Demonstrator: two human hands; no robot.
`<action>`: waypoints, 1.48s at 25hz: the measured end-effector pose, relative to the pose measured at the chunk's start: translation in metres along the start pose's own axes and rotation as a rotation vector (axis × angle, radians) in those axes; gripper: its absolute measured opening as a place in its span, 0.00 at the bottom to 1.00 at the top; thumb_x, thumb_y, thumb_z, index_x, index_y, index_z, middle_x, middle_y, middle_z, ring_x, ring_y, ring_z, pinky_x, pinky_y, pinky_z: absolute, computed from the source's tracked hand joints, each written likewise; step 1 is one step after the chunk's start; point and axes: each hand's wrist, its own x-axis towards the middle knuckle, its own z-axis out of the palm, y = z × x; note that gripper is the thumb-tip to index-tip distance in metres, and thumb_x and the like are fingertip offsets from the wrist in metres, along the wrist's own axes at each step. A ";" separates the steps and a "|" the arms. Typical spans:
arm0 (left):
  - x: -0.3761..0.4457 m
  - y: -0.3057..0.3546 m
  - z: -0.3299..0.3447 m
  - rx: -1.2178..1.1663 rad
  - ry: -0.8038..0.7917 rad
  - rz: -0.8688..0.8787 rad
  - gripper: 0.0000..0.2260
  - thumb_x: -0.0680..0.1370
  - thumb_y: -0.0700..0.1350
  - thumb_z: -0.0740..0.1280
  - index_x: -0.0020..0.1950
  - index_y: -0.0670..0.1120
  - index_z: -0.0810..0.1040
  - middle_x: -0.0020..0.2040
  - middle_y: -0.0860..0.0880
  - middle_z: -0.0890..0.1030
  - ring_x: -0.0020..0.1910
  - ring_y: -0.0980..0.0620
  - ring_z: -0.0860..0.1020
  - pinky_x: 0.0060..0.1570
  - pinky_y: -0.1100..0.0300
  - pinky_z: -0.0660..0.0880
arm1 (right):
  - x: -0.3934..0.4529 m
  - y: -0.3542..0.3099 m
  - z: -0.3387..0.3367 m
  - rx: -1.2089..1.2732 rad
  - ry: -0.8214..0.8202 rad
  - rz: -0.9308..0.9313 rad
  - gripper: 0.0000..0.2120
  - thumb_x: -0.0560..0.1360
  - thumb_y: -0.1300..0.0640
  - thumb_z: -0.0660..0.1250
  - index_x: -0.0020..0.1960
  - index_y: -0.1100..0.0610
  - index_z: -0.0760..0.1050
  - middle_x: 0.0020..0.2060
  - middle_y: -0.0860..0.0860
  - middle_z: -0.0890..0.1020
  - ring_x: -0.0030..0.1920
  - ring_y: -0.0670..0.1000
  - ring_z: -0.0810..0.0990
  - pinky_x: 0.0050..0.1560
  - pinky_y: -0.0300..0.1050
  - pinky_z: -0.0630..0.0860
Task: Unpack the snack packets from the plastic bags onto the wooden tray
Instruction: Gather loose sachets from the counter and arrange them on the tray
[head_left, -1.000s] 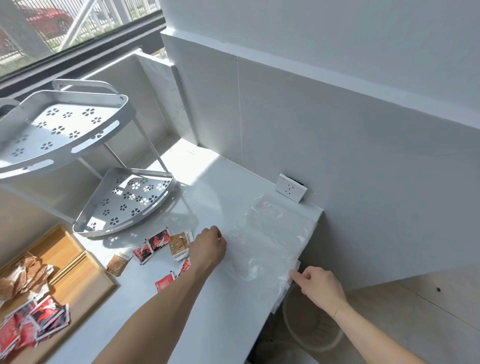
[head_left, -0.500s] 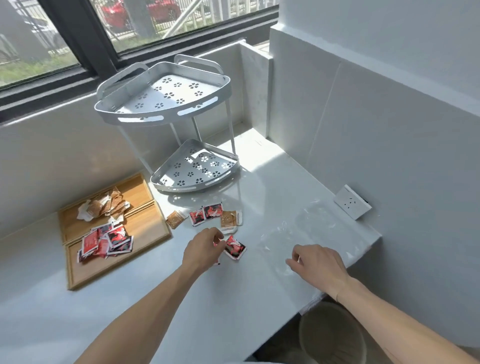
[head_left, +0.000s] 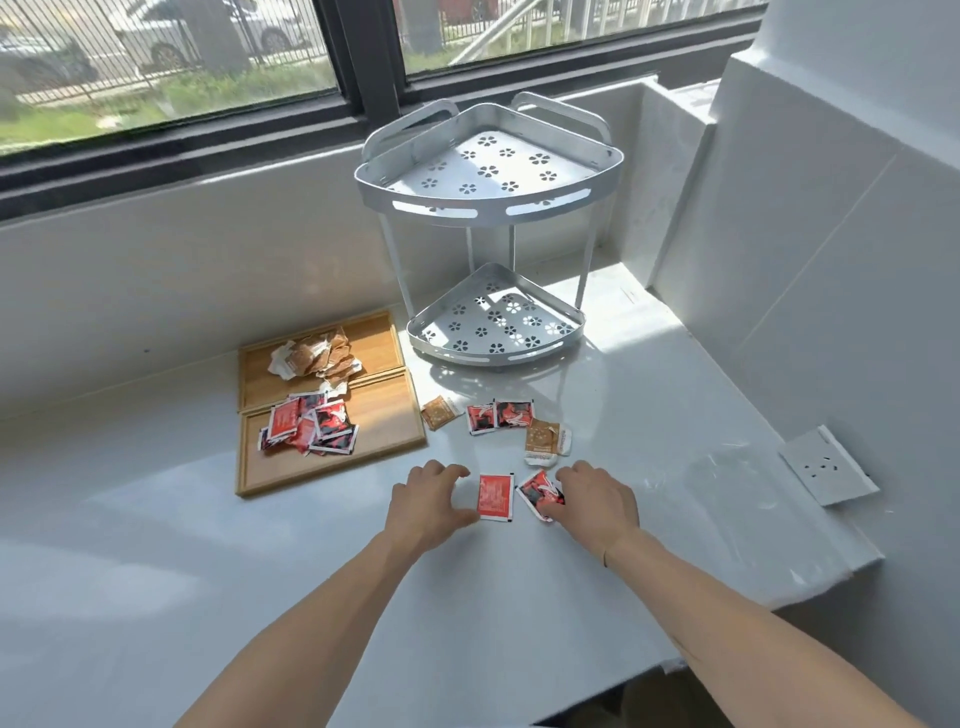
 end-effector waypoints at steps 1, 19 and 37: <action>0.005 0.003 0.003 0.033 -0.009 0.018 0.31 0.71 0.63 0.70 0.71 0.56 0.68 0.66 0.48 0.73 0.65 0.47 0.70 0.59 0.48 0.69 | 0.003 -0.004 0.001 0.004 -0.020 0.024 0.19 0.75 0.42 0.62 0.59 0.53 0.75 0.56 0.53 0.77 0.57 0.55 0.77 0.48 0.48 0.73; 0.039 0.022 0.013 -0.042 -0.036 0.044 0.18 0.68 0.54 0.72 0.53 0.53 0.69 0.54 0.50 0.74 0.55 0.47 0.71 0.51 0.51 0.65 | 0.028 -0.013 0.012 0.220 -0.165 0.109 0.20 0.69 0.55 0.69 0.60 0.52 0.70 0.57 0.52 0.77 0.55 0.57 0.78 0.49 0.49 0.75; 0.118 0.025 -0.054 -0.072 -0.139 0.078 0.12 0.76 0.43 0.66 0.58 0.43 0.74 0.57 0.43 0.72 0.52 0.41 0.77 0.46 0.54 0.72 | 0.145 -0.018 -0.060 0.003 -0.182 -0.243 0.12 0.74 0.54 0.69 0.57 0.54 0.77 0.54 0.55 0.77 0.53 0.57 0.78 0.47 0.48 0.74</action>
